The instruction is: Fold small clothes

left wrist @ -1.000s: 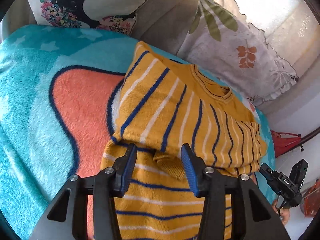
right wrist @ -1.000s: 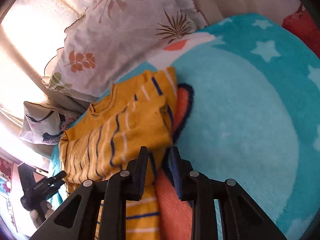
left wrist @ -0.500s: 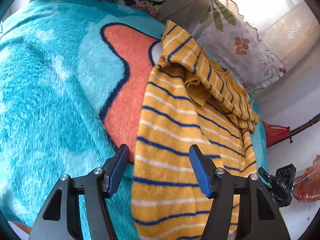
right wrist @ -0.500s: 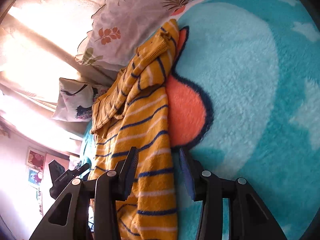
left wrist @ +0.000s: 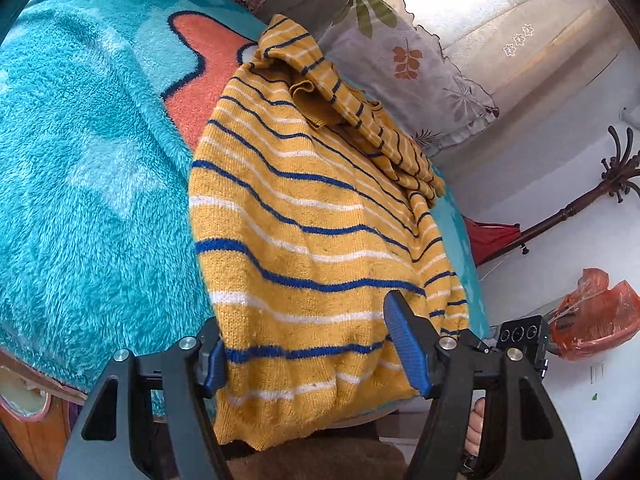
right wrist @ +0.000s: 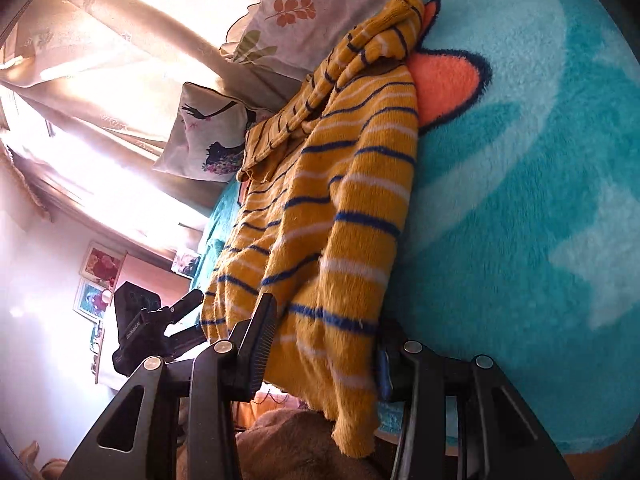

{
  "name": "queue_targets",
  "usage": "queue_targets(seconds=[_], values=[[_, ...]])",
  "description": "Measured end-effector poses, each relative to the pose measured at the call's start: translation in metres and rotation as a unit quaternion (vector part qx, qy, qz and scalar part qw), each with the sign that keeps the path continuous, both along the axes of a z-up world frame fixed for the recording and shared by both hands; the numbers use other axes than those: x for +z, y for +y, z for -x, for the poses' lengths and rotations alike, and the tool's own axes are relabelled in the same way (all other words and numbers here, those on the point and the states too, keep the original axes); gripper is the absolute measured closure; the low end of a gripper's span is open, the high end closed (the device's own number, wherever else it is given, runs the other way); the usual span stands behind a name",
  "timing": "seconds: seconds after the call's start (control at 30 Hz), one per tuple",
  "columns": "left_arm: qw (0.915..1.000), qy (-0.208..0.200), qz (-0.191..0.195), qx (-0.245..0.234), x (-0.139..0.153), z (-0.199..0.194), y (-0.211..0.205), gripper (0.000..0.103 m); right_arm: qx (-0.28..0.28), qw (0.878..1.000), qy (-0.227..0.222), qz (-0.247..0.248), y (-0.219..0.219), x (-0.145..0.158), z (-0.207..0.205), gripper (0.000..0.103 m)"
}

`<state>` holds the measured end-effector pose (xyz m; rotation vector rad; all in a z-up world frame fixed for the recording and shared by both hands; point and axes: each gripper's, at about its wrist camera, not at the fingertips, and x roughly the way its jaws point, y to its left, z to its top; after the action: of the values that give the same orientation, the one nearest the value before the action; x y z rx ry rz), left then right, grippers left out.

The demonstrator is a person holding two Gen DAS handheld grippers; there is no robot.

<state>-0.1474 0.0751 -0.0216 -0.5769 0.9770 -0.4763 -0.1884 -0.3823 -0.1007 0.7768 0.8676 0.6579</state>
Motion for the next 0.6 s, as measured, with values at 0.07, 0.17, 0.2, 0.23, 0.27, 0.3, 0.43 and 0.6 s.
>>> queue_targets(seconds=[0.07,0.17,0.2,0.23,0.27,0.3,0.43,0.6], values=[[0.9993,0.01,-0.036,-0.004,-0.002,-0.003,-0.005,0.093,-0.016,1.0,-0.011,0.014,0.0,0.001,0.006,0.06],[0.9989,0.017,-0.037,0.022,0.003,-0.008,0.011,0.096,-0.035,0.998,-0.01,0.05,0.003,0.002,0.007,0.093],[0.9988,0.007,-0.031,0.036,0.011,-0.006,0.022,0.096,-0.041,0.998,-0.008,0.053,0.0,0.003,0.008,0.093],[0.9987,-0.005,-0.022,0.046,0.02,-0.002,0.033,0.096,-0.053,0.998,-0.013,0.04,-0.007,0.006,0.012,0.093],[0.9984,-0.016,-0.013,0.052,0.028,0.003,0.043,0.096,-0.063,0.997,-0.019,0.03,-0.014,0.011,0.017,0.093],[0.9981,-0.025,-0.003,0.056,0.033,0.011,0.053,0.096,-0.074,0.997,-0.031,0.014,-0.023,0.017,0.027,0.093],[0.9989,-0.017,0.016,0.041,0.025,0.03,0.054,0.096,-0.094,0.993,-0.073,-0.015,-0.053,0.036,0.075,0.094],[0.9991,0.024,0.005,0.033,-0.013,0.033,0.04,0.096,-0.091,0.996,-0.016,0.003,-0.048,0.004,0.086,0.095]])
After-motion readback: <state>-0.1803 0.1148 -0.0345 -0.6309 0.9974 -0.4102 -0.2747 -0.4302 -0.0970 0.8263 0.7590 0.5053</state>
